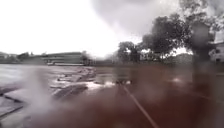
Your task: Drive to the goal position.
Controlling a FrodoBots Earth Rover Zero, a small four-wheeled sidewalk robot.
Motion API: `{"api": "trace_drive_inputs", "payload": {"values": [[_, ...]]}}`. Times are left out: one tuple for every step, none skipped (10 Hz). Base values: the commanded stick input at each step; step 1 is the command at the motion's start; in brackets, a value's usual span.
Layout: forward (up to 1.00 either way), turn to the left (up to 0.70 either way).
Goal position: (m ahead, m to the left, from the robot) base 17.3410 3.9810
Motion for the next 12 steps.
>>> {"api": "trace_drive_inputs", "payload": {"values": [[0.45, 0.0], [0.45, 0.0], [0.45, 0.0], [0.45, 0.0], [0.45, 0.0], [0.45, 0.0], [0.45, 0.0], [0.45, 0.0], [0.45, 0.0], [0.45, 0.0], [0.45, 0.0], [0.45, 0.0]]}}
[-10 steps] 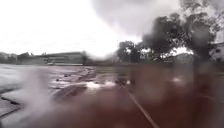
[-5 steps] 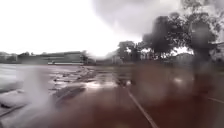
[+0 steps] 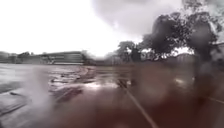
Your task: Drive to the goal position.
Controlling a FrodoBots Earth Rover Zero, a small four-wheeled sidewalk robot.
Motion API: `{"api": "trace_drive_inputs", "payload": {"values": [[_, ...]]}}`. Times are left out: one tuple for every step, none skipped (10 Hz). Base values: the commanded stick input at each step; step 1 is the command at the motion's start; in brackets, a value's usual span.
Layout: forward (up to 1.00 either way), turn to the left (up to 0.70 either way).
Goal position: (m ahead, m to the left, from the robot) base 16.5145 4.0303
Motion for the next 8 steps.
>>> {"api": "trace_drive_inputs", "payload": {"values": [[0.45, 0.0], [0.45, 0.0], [0.45, 0.0], [0.45, 0.0], [0.45, 0.0], [0.45, 0.0], [0.45, 0.0], [0.45, 0.0]]}}
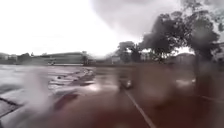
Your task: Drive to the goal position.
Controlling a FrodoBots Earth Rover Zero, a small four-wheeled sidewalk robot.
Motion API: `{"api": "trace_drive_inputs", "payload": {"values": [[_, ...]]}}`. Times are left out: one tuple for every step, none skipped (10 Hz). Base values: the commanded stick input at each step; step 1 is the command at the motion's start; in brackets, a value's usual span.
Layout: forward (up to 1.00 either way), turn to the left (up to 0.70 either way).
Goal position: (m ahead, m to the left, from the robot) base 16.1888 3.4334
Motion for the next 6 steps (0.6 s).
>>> {"api": "trace_drive_inputs", "payload": {"values": [[0.45, 0.0], [0.45, 0.0], [0.45, 0.0], [0.45, 0.0], [0.45, 0.0], [0.45, 0.0]]}}
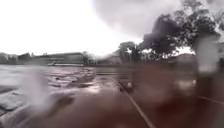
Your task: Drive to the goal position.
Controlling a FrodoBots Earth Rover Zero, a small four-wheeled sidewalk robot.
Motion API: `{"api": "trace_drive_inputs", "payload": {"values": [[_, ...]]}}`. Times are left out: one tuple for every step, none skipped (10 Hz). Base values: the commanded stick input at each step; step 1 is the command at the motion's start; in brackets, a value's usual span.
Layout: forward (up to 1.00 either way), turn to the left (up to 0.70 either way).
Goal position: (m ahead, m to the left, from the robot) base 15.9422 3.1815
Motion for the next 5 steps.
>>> {"api": "trace_drive_inputs", "payload": {"values": [[0.45, 0.0], [0.45, 0.0], [0.45, 0.0], [0.45, 0.0], [0.45, 0.0]]}}
